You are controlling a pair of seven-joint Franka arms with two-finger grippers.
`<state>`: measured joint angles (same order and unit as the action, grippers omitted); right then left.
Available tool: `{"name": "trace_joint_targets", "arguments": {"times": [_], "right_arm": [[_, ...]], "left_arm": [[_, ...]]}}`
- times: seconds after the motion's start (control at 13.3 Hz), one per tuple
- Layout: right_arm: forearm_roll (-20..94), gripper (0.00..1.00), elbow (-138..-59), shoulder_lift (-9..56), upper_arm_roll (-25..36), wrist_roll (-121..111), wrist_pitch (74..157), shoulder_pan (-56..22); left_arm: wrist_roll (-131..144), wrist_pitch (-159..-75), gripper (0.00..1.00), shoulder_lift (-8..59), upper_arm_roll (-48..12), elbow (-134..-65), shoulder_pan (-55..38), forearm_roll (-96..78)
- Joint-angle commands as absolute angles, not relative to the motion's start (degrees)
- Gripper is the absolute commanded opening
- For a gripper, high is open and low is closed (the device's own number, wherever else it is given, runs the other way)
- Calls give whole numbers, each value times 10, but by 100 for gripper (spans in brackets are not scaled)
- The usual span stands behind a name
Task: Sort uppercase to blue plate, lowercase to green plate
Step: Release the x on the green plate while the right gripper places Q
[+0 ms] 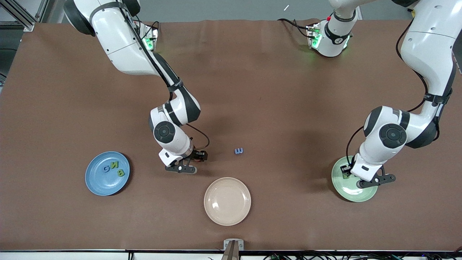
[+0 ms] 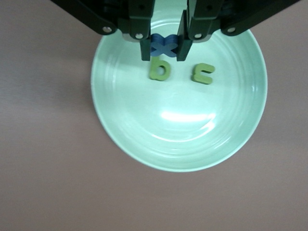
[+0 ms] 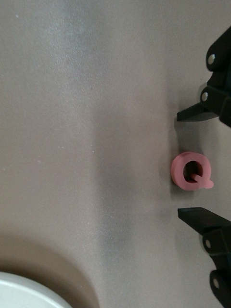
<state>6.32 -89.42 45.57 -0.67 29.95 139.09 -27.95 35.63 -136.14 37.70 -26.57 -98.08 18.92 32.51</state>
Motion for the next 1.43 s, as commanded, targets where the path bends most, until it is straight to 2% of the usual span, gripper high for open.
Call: {"name": "trace_joint_targets", "arguments": {"times": [0.0, 0.15, 0.3, 0.38, 0.45, 0.53, 0.6, 0.75, 0.98, 1.2, 1.35], "right_arm": [[53, 53, -903, 453, -1, 311, 1399, -290], [53, 43, -904, 454, -1, 311, 1399, -291], [53, 33, -904, 454, -1, 311, 1399, -293], [52, 27, -904, 453, 0, 310, 1399, -293], [51, 20, -903, 452, 0, 308, 1397, -290], [51, 14, -898, 449, 0, 307, 1392, -285], [51, 9, -897, 443, 4, 306, 1390, -280], [51, 7, -874, 433, 43, 278, 1367, -265], [52, 7, -830, 431, 48, 152, 1293, -200], [54, 8, -830, 433, 48, -9, 1290, -115], [58, 8, -830, 435, 48, -119, 1289, -63]], "left_arm": [[346, -1359, 9, 381, -272, -993, 206, 338], [346, -1359, 14, 381, -272, -1010, 215, 338], [346, -1358, 32, 375, -272, -1029, 220, 338], [343, -1356, 47, 374, -272, -1030, 227, 338], [333, -1356, 77, 372, -272, -1030, 227, 338], [330, -1356, 100, 372, -272, -1027, 227, 338], [331, -1356, 100, 371, -273, -1025, 227, 338], [341, -1355, 100, 363, -290, -1021, 222, 338], [364, -1353, 100, 363, -342, -1022, 218, 330], [408, -1352, 100, 363, -368, -1024, 186, 330], [471, -1345, 99, 368, -369, -1017, 129, 328]]}}
